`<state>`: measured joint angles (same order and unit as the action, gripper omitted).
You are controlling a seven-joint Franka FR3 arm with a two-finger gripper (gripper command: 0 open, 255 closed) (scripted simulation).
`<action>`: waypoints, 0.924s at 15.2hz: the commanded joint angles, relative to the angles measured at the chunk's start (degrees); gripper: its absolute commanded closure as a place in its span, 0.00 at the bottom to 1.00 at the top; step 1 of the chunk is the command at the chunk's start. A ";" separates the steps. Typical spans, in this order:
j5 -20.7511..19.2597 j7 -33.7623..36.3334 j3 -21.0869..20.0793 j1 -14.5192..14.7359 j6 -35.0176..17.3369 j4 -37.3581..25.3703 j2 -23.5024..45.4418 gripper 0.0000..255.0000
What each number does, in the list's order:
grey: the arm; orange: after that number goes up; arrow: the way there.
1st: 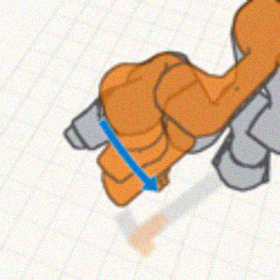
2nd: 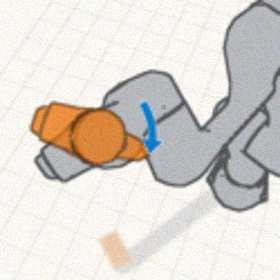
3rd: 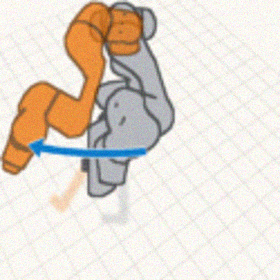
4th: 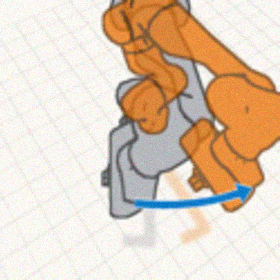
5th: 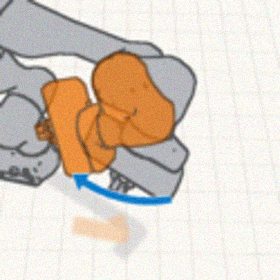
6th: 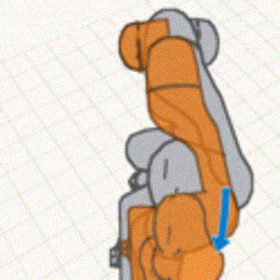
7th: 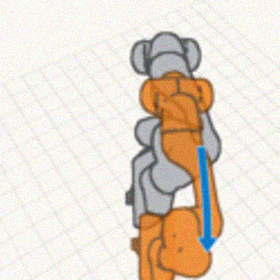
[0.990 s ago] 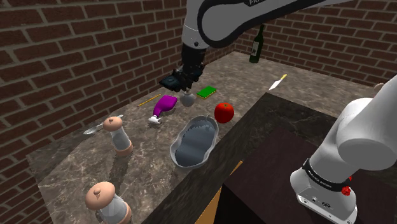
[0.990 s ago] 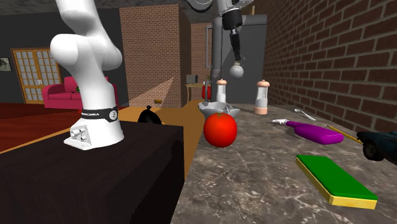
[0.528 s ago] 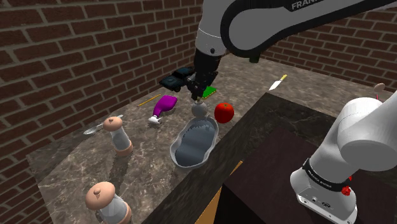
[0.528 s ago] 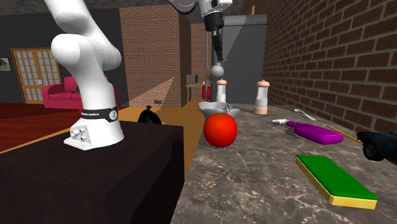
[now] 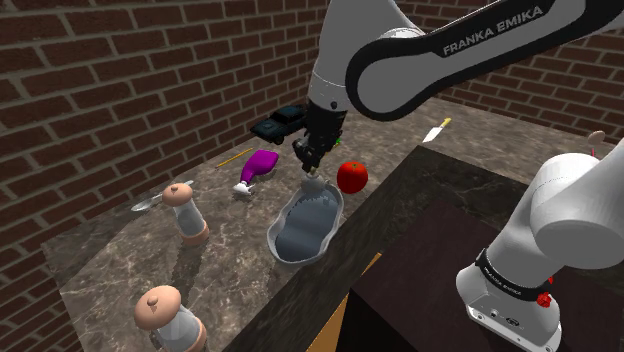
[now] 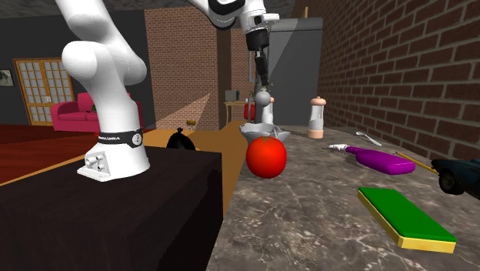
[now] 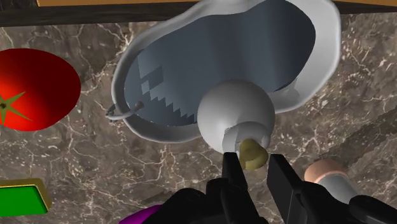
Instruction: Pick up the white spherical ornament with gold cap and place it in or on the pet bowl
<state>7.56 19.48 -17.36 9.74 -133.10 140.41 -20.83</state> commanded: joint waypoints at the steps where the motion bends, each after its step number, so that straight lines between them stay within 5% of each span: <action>1: -0.02 0.07 -0.20 -0.01 -1.69 1.02 0.63 1.00; 14: -0.58 0.68 -1.24 -0.29 -10.02 5.20 4.84 1.00</action>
<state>6.99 20.15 -18.59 9.45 -143.01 145.56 -16.02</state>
